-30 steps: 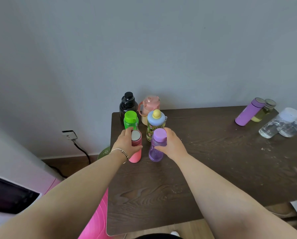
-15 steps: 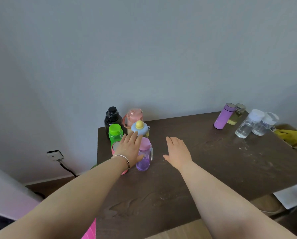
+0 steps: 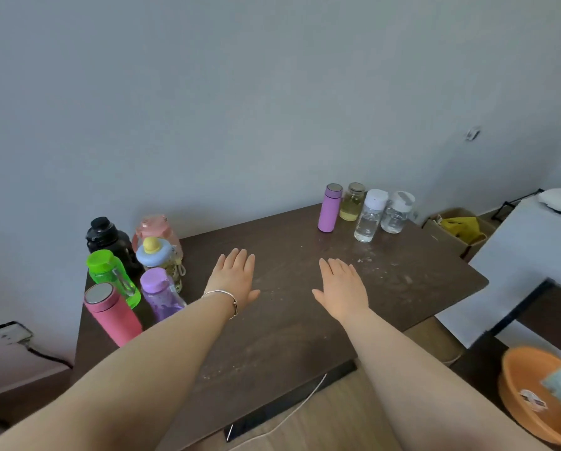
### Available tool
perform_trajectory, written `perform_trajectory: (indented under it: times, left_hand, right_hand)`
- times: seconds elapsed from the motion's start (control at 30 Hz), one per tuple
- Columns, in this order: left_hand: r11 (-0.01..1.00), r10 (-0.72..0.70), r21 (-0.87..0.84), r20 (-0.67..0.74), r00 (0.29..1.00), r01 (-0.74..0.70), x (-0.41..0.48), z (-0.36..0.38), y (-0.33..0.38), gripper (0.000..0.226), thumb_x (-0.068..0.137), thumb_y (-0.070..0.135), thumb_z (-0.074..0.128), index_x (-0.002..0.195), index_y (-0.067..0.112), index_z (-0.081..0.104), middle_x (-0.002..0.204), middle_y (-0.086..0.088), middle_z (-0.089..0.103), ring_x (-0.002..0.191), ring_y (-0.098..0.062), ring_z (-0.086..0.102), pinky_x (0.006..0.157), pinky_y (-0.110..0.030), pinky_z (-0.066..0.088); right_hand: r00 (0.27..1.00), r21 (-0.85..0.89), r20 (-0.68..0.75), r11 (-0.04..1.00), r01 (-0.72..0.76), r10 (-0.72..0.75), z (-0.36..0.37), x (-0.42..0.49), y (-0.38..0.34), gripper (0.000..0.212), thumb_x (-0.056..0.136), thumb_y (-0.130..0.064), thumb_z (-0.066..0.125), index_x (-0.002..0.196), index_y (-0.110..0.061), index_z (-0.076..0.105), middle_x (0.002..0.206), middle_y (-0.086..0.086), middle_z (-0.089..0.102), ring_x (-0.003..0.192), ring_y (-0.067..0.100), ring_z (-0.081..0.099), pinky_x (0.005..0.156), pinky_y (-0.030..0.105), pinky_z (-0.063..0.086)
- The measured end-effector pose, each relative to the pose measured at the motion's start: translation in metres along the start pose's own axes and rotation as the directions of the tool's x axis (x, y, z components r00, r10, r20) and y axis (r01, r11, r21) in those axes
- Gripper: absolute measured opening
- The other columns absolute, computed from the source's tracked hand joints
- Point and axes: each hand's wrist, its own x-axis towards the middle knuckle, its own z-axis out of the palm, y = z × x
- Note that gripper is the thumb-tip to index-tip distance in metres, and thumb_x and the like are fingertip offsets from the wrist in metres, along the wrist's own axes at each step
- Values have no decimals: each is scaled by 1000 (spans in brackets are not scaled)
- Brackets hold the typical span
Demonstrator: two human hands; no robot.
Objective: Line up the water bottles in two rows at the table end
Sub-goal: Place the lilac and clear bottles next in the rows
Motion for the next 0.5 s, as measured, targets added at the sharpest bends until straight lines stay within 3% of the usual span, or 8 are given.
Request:
perform_trajectory:
  times: [0.23, 0.5]
  left_hand:
    - [999, -26, -46, 20, 999, 27, 38, -13, 109, 83, 92, 54, 46, 152, 10, 7, 161, -10, 11, 150, -27, 4, 122, -45, 10]
    - [1000, 31, 0, -21, 999, -31, 91, -30, 144, 82, 93, 53, 46, 151, 9, 10, 160, -10, 13, 149, -29, 6, 121, -45, 11]
  right_hand:
    - [997, -4, -1, 997, -76, 76, -8, -13, 119, 76, 96, -48, 55, 155, -13, 24, 157, 7, 35, 148, 25, 26, 122, 43, 22]
    - [996, 13, 0, 996, -91, 91, -3, 16, 164, 76, 95, -48, 57, 154, -13, 24, 157, 7, 35, 148, 25, 25, 122, 43, 21]
